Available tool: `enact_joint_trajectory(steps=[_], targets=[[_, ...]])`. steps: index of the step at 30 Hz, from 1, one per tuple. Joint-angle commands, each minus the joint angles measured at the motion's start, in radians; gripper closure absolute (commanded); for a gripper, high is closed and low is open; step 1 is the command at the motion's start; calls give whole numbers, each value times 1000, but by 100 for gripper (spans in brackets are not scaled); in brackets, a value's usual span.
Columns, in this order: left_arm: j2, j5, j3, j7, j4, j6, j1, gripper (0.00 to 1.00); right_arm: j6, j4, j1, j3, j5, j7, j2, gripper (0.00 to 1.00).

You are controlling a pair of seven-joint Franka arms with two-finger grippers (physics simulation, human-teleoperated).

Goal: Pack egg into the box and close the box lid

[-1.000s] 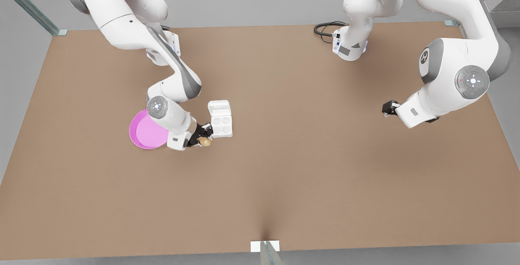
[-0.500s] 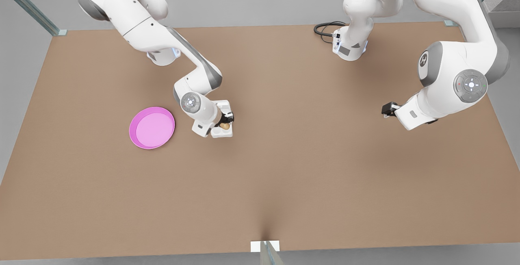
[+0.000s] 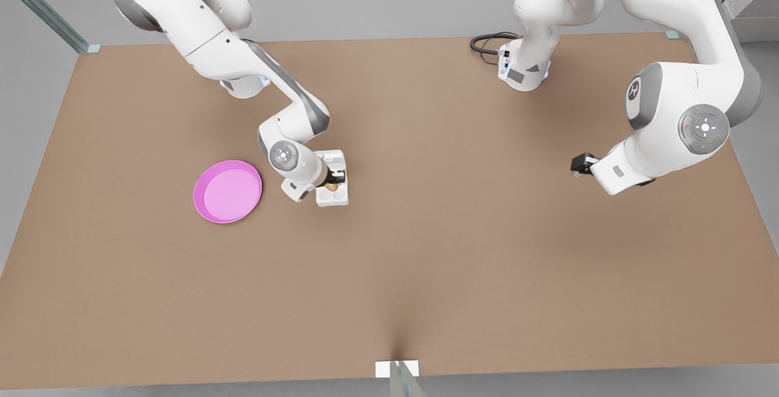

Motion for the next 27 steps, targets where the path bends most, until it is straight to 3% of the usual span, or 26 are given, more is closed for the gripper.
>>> enact_joint_trajectory(steps=[1, 3, 11, 14, 15, 17, 18, 19, 20, 21, 22, 24, 25, 27], targets=[[2, 0, 0, 0, 0, 1, 0, 0, -9, -3, -1, 0, -20, 204, 0, 60], [2, 0, 0, 0, 0, 1, 0, 0, -20, 3, -1, -1, -20, 191, 1, 0], [2, 0, 0, 0, 0, -1, 0, 0, -27, 21, 1, -1, -25, 204, 1, 0], [2, 0, 0, 0, 0, -1, 0, 0, -458, 447, -2, -3, -137, 200, -5, 0], [2, 0, 0, 0, 0, -1, 0, 0, -703, 628, -30, -6, -202, 157, -19, 0], [2, 0, 0, 0, 0, -1, 0, 0, -809, 692, -237, -14, -238, -139, -158, 0], [2, -9, -2, 0, -3, -5, -3, 0, -814, 687, -323, -52, -226, -306, -244, 0], [12, -23, 0, -136, -7, -62, -63, 0, -832, 690, -317, -152, -220, -438, -293, 0], [17, -32, 0, -363, -7, -90, -195, 5, -834, 678, -308, -227, -189, -483, -325, 0], [63, -111, -2, -614, -6, -84, -339, 8, -834, 681, -305, -221, -187, -440, -321, 0], [158, -174, -2, -857, 30, -30, -475, 20, -833, 679, -321, -222, -184, -428, -312, 0], [242, -286, -3, -1271, 40, 257, -604, 73, -834, 687, -396, -229, -187, -421, -301, 0], [262, -288, -3, -1452, 40, 335, -661, 79, -836, 684, -438, -225, -189, -426, -304, 0], [318, -282, -3, -1690, 40, 466, -755, 79, -834, 681, -447, -227, -236, -429, -298, 0]])
